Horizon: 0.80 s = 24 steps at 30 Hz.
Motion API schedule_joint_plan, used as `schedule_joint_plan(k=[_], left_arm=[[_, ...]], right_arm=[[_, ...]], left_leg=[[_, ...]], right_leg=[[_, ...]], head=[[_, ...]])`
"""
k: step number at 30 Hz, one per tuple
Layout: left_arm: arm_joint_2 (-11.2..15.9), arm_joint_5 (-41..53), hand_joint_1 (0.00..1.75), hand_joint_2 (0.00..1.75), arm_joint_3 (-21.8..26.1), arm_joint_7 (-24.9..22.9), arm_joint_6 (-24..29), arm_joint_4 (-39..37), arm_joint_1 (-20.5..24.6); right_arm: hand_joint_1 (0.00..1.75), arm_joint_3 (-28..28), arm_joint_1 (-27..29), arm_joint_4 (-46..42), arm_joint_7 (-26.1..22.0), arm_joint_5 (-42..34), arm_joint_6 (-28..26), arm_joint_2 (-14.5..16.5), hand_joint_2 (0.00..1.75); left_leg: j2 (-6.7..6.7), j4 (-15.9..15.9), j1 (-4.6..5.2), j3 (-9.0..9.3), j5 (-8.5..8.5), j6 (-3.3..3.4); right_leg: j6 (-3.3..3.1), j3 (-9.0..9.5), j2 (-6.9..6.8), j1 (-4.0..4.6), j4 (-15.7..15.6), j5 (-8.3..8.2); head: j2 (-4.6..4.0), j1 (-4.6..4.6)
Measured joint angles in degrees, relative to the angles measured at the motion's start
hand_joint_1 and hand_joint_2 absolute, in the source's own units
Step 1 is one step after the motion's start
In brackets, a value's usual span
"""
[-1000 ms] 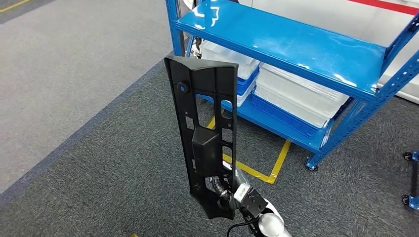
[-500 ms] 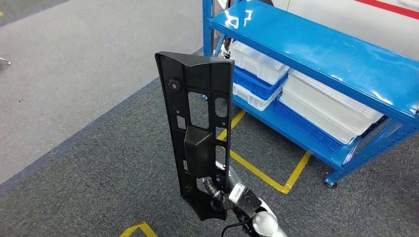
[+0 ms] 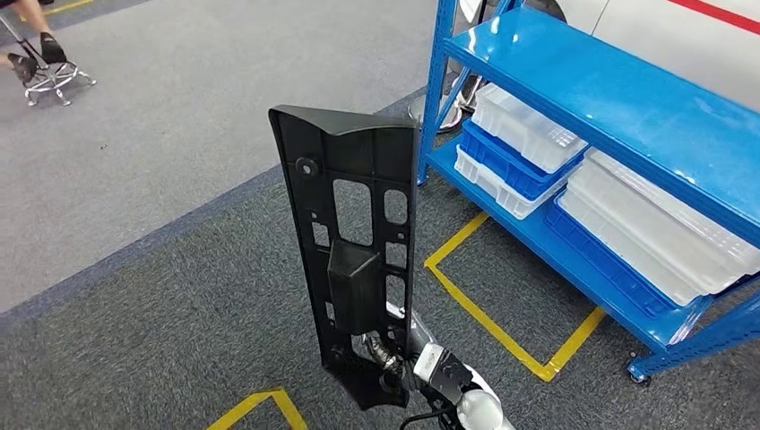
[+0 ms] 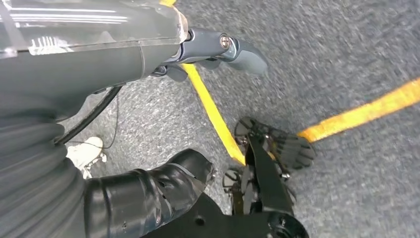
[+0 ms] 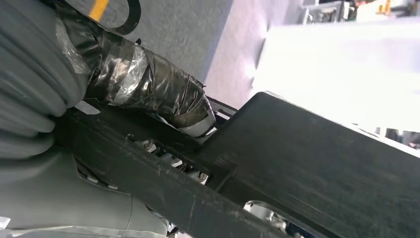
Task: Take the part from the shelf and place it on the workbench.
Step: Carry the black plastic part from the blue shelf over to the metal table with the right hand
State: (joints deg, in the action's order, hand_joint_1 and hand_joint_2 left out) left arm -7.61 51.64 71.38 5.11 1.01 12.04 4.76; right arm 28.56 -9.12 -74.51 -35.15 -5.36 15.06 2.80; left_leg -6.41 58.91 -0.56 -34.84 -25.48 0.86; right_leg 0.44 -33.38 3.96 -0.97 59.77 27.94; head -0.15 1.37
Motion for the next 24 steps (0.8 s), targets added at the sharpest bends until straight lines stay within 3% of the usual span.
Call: schedule_joint_plan(k=[1, 3, 5, 6, 8, 14, 16, 17, 19, 20, 22, 23, 24], left_arm=[[0.03, 0.05, 0.0, 1.75, 0.0, -0.04, 0.08, 0.01, -0.11], [0.1, 0.1, 0.0, 1.75, 0.0, -0.11, 0.27, 0.02, -0.24], [0.16, 0.12, 0.0, 1.75, 0.01, -0.16, 0.37, 0.02, -0.17], [0.15, 0.12, 0.0, 1.75, 0.01, -0.18, 0.39, 0.02, -0.12], [0.14, 0.12, 0.0, 1.75, 0.0, -0.19, 0.39, 0.02, -0.05], [0.13, 0.13, 0.0, 1.75, 0.0, -0.19, 0.39, 0.02, -0.07], [0.14, 0.15, 0.0, 1.75, 0.01, -0.2, 0.41, 0.02, -0.15], [0.18, 0.16, 0.0, 1.75, 0.01, -0.21, 0.43, 0.02, -0.2], [0.28, 0.16, 0.0, 1.75, 0.02, -0.22, 0.46, 0.02, -0.2], [0.33, 0.17, 0.0, 1.75, 0.02, -0.24, 0.46, 0.02, -0.15], [0.35, 0.21, 0.0, 1.75, 0.02, -0.23, 0.44, 0.02, -0.08], [0.36, 0.25, 0.0, 1.75, 0.02, -0.22, 0.42, 0.02, -0.04], [0.36, 0.29, 0.0, 1.75, 0.02, -0.2, 0.39, 0.02, -0.04]], right_arm=[[1.75, 0.02, 0.06, -0.15, -0.03, 0.05, 0.01, 0.02, 1.75], [1.75, 0.05, 0.07, -0.46, -0.07, 0.07, 0.08, 0.09, 1.75], [1.75, 0.08, 0.15, -0.66, -0.16, 0.12, 0.19, 0.15, 1.75], [1.75, 0.08, 0.24, -0.7, -0.18, 0.16, 0.22, 0.16, 1.75], [1.75, 0.08, 0.41, -0.72, -0.18, 0.24, 0.26, 0.15, 1.75], [1.75, 0.08, 0.49, -0.72, -0.17, 0.24, 0.28, 0.15, 1.75], [1.75, 0.09, 0.58, -0.72, -0.17, 0.24, 0.33, 0.15, 1.75], [1.75, 0.09, 0.61, -0.73, -0.18, 0.24, 0.36, 0.15, 1.75], [1.75, 0.11, 0.58, -0.94, -0.19, 0.24, 0.35, 0.15, 1.75], [1.75, 0.12, 0.6, -1.15, -0.21, 0.24, 0.34, 0.14, 1.75], [1.75, 0.14, 0.88, -1.51, -0.24, 0.25, 0.33, 0.0, 1.75], [1.75, 0.14, 1.15, -1.57, -0.25, 0.26, 0.33, -0.11, 1.75], [1.75, 0.14, 1.42, -1.58, -0.24, 0.27, 0.32, -0.23, 1.75]], left_leg=[[-0.45, -0.11, -0.19, -0.12, 0.06, -0.4], [1.1, 1.14, -0.14, -0.72, -0.83, -1.08], [4.16, 6.21, -0.16, -3.06, -3.73, -1.7], [5.03, 9.63, -0.29, -4.73, -5.42, -2.0], [5.55, 14.14, -0.47, -6.94, -7.35, -2.33], [5.63, 15.46, -0.56, -7.59, -7.65, -2.46], [5.87, 14.94, -0.73, -7.27, -6.56, -2.67], [6.47, 11.77, -0.81, -5.51, -4.65, -2.71], [7.99, 3.53, -0.53, -1.28, -1.29, -1.55], [8.19, -0.11, -0.41, 0.54, 0.03, -0.58], [6.68, -1.49, -0.31, 1.03, 0.37, 0.91], [5.88, -1.46, -0.26, 1.0, 0.4, 1.12], [5.13, -1.38, -0.22, 0.99, 0.37, 1.14]], right_leg=[[-0.21, 0.1, -0.6, -0.07, -0.17, -0.12], [-0.84, 0.55, -1.83, -0.32, -0.86, -0.39], [-1.4, 0.88, -3.32, -0.33, -1.26, -0.46], [-1.57, 0.9, -4.07, -0.26, -1.25, -0.42], [-1.64, 0.89, -5.03, -0.18, -1.21, -0.34], [-1.64, 0.88, -5.44, -0.18, -1.18, -0.3], [-1.56, 0.93, -6.24, -0.21, -1.14, -0.16], [-1.39, 1.08, -6.93, -0.24, -1.09, 0.0], [-0.28, 1.61, -8.3, -0.1, -0.89, 0.62], [0.36, 1.13, -7.84, -0.1, 0.9, 2.08], [1.19, -1.82, -5.63, -0.21, 7.85, 6.08], [1.17, -3.95, -4.56, -0.24, 12.08, 7.9], [1.18, -5.23, -4.32, -0.24, 14.34, 8.24]], head=[[0.0, 0.01], [0.0, -0.18], [0.0, -0.48], [0.0, -0.62], [0.0, -0.61], [0.0, -0.62], [0.0, -0.63], [0.0, -0.64], [0.0, -0.58], [0.0, -0.53], [0.0, -0.46], [0.0, -0.46], [0.0, -0.46]])
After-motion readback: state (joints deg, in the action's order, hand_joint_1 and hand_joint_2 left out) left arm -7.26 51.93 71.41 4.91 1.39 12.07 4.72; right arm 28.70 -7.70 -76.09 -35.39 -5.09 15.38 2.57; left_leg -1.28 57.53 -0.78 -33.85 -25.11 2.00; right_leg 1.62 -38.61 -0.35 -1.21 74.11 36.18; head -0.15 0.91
